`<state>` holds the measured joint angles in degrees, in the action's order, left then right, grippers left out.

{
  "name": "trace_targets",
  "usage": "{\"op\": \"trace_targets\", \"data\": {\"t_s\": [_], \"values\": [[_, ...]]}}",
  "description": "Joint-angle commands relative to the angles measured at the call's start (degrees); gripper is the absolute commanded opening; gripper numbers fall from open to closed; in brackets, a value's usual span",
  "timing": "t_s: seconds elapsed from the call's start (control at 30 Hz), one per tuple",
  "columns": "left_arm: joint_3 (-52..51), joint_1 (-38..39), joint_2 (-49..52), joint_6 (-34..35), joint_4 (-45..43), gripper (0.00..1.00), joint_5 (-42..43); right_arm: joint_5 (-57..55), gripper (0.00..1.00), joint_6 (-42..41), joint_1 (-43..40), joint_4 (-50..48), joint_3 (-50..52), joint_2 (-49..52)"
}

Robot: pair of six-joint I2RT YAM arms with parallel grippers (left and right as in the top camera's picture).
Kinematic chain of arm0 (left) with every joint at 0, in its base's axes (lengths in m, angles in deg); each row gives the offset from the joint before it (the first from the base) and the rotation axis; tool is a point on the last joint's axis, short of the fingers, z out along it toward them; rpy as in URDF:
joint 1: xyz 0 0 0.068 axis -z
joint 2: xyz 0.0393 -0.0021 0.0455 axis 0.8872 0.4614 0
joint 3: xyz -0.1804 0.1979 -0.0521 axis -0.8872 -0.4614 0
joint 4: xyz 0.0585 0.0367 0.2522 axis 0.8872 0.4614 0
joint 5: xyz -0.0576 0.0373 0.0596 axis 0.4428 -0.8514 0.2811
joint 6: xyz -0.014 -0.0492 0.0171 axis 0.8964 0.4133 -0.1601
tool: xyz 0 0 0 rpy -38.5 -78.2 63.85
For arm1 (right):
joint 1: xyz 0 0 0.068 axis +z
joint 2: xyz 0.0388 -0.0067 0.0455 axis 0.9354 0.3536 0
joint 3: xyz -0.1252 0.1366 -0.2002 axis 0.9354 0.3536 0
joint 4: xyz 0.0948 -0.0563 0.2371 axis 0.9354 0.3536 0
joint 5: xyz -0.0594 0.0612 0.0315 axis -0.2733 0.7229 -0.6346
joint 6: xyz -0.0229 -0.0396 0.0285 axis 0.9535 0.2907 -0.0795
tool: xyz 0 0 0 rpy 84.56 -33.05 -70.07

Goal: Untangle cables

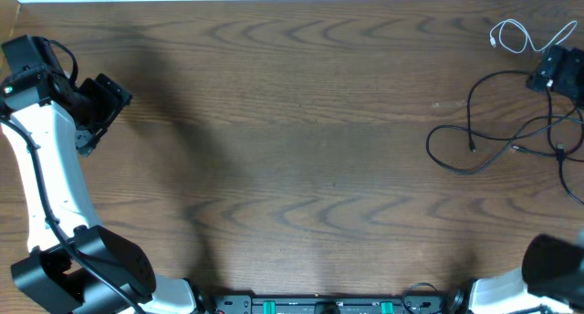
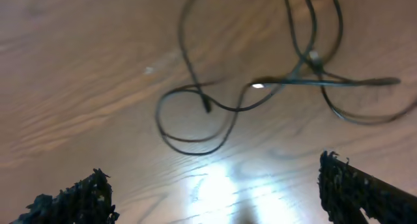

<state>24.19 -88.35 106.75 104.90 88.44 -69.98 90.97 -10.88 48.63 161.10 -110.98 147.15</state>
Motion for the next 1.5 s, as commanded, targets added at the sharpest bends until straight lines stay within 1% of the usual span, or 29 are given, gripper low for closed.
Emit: {"op": "trace_targets", "data": {"t_s": [0.0, 0.07, 0.2, 0.27, 0.3, 0.43, 0.5, 0.67, 0.7, 0.8, 1.0, 1.1, 1.27, 1.47], "values": [[-0.1, -0.1, 0.4, -1.0, 0.1, 0.9, 3.0, 13.2, 0.93, 9.4, 0.8, 0.2, -0.6, -0.7], [-0.1, -0.1, 0.4, -2.8, -0.1, 0.9, 5.2, 18.4, 0.91, 13.1, 2.0, 0.2, -0.4, -0.7], [-0.1, -0.1, 0.4, -8.9, -0.8, 0.9, 10.4, 19.6, 0.89, 13.6, 5.7, 0.2, -0.4, -0.8], [-0.1, -0.1, 0.0, -13.3, -1.7, 0.88, 15.4, 19.5, 0.94, 13.6, 7.6, 0.1, -0.4, -1.0], [-0.1, -0.1, -0.6, -14.6, -2.0, 0.88, 17.6, 19.0, 0.99, 13.4, 8.5, 0.1, -0.4, -1.2], [-0.1, -0.1, -5.6, -16.0, -2.6, 0.9, 18.6, 12.2, 0.99, 9.8, 10.9, 0.5, -0.4, -3.0], [-0.1, -0.1, -9.2, -16.5, -2.4, 0.9, 18.5, 9.0, 0.99, 9.6, 11.8, 0.9, -0.4, -4.5], [-0.1, -0.1, -19.2, -16.3, -0.2, 0.91, 18.5, 6.7, 0.99, 9.2, 12.9, 0.4, 2.3, -11.2], [-0.1, -0.1, -21.5, -16.3, 0.3, 0.96, 18.5, 6.7, 0.99, 9.2, 12.9, -0.5, 4.2, -13.4], [-0.1, -0.1, -25.8, -16.3, 1.0, 1.0, 18.5, 6.5, 0.99, 8.8, 12.9, -5.2, 12.3, -20.5], [-0.1, -0.1, -30.6, -16.3, 2.6, 1.0, 18.5, 6.6, 0.99, 8.8, 12.9, -17.1, 33.8, -36.4], [-0.1, -0.1, -30.9, -16.3, 3.5, 1.0, 18.5, 7.3, 0.99, 8.8, 12.9, -21.0, 41.8, -42.2], [-0.1, -0.1, -30.4, -16.3, 5.1, 1.0, 18.5, 7.1, 0.99, 10.4, 12.9, -21.7, 48.5, -47.7], [-0.1, -0.1, -29.7, -16.3, 5.1, 1.0, 18.5, 7.2, 0.99, 10.6, 12.9, -21.6, 49.3, -49.5]]}}
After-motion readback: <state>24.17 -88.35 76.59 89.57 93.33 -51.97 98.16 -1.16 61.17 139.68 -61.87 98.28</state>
